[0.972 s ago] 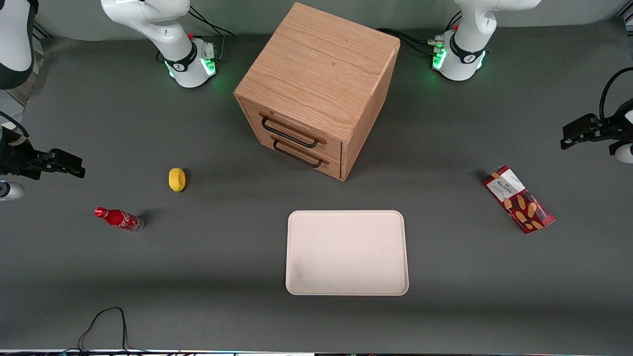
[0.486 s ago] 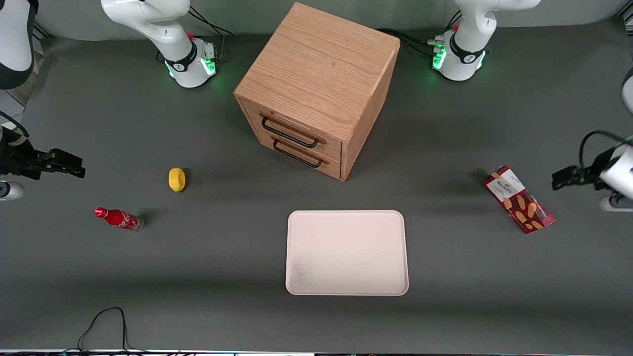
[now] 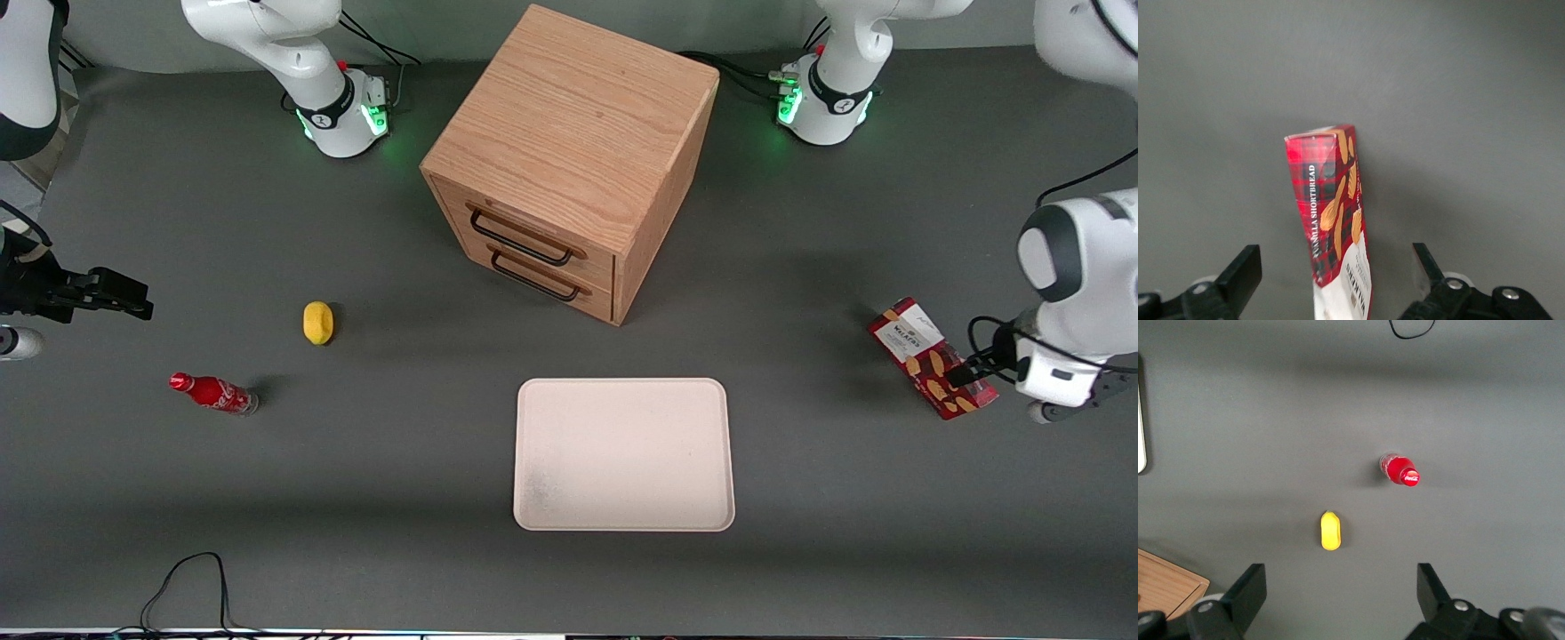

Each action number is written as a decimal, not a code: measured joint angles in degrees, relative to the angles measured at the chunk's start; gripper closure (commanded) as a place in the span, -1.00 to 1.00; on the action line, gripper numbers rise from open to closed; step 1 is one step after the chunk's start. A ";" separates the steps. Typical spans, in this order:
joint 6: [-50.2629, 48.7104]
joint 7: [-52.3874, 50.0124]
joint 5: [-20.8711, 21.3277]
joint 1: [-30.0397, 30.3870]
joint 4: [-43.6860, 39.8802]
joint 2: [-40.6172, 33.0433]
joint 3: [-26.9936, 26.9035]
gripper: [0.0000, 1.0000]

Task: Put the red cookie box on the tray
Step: 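Close the left gripper on the end of the red shortbread box, then lift the box upright with the left gripper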

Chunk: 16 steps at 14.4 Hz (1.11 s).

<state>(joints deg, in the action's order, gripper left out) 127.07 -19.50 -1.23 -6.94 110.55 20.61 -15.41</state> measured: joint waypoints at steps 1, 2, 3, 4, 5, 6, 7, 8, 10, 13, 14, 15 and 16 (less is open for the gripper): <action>1.75 -0.46 -1.06 0.02 1.24 1.10 -0.46 -0.84; 3.40 -0.55 -2.33 0.04 2.37 2.11 -0.94 -0.54; 4.43 -0.55 -3.56 0.09 3.21 3.03 -1.25 -0.17; 4.78 -0.55 -4.90 0.11 3.65 3.80 -1.44 0.19; 4.91 -0.55 -6.32 0.11 3.83 4.50 -1.48 0.61; 4.94 -0.55 -7.44 0.11 3.84 5.09 -1.48 1.00; 4.95 -0.55 -8.07 0.11 3.85 5.62 -1.48 1.00; 4.97 -0.55 -8.42 0.11 3.85 5.97 -1.48 1.00; 4.98 -0.42 -8.51 0.10 3.79 6.18 -1.46 1.00; 4.98 3.54 -8.51 0.04 3.22 6.17 -1.43 1.00; 4.71 4.76 -8.46 0.05 2.54 6.09 -1.44 1.00; 2.98 6.36 -8.22 0.02 1.06 5.81 -1.43 1.00; -0.89 8.44 -7.79 -0.07 -1.63 5.31 -1.38 1.00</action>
<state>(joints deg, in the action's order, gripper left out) 126.18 -11.06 -9.02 -7.00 108.92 25.92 -16.79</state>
